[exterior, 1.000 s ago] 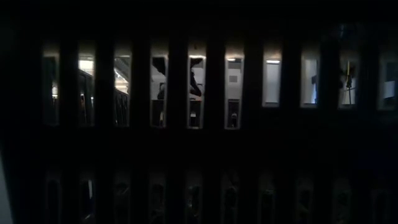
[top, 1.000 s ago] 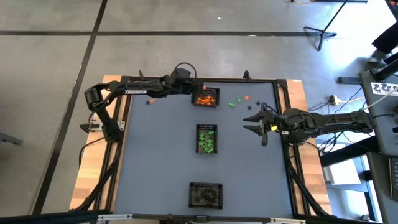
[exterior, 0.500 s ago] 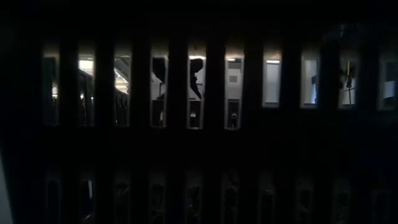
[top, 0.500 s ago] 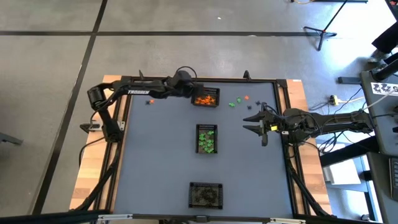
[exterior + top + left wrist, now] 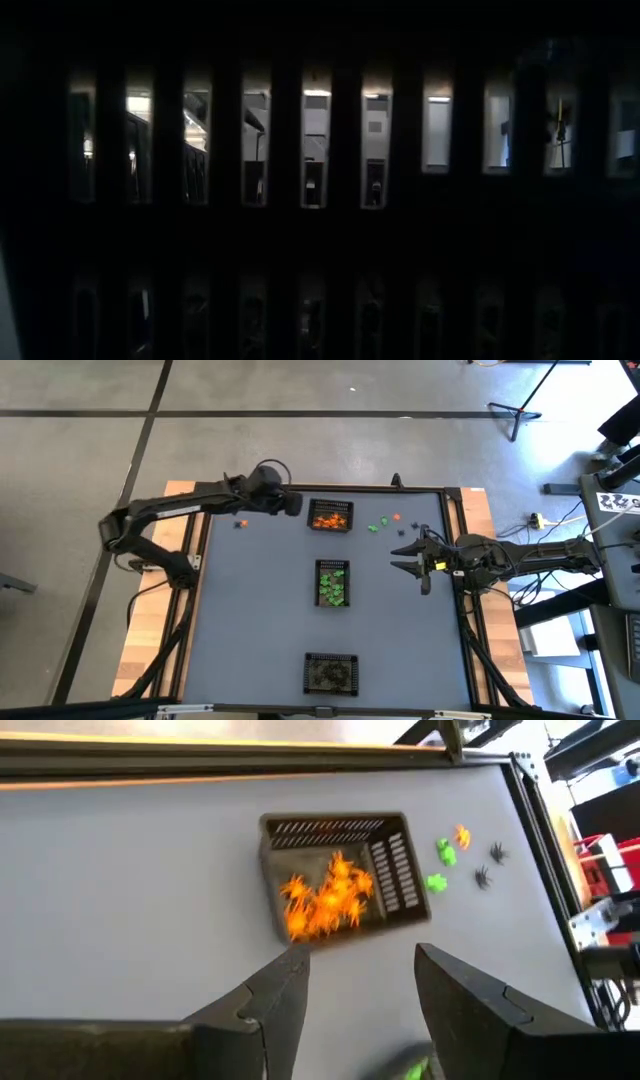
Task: Sort Halloween decoration
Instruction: Put the green skeleton toy into the center black bin
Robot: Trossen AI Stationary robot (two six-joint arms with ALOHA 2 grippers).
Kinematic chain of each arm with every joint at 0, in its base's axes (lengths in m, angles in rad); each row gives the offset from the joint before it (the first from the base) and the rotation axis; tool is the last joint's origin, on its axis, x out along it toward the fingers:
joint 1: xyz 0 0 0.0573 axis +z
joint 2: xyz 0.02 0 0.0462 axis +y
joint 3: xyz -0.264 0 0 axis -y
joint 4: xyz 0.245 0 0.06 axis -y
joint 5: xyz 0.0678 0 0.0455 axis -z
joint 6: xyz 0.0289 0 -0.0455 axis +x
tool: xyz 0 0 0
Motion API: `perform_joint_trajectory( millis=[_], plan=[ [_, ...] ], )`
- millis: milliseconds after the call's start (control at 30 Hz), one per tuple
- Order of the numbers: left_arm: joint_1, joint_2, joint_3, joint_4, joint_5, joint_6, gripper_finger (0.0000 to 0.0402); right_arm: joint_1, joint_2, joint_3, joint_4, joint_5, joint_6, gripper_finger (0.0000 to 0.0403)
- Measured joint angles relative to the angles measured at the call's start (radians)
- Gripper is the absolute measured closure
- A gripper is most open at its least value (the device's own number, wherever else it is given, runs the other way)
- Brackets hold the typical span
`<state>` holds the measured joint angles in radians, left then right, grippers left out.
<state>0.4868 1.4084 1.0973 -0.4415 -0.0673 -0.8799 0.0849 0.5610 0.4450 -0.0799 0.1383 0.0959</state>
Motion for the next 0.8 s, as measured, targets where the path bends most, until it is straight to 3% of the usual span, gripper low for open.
perform_joint_trajectory(
  millis=[233, 433, 800],
  plan=[
    [-0.053, -0.143, 0.0, -0.257, 0.009, -0.005, 0.0226, 0.0, 0.0, 0.0, 0.003, 0.0, 0.0, 0.0265],
    [-0.115, -0.162, 0.0, -0.416, 0.046, -0.009, 0.0226, 0.0, 0.0, 0.0, 0.0, 0.0, 0.002, 0.0265],
    [-0.229, -0.143, 0.0, -0.47, 0.056, -0.009, 0.0226, 0.0, 0.0, 0.0, 0.048, 0.011, 0.003, 0.0265]
  ],
)
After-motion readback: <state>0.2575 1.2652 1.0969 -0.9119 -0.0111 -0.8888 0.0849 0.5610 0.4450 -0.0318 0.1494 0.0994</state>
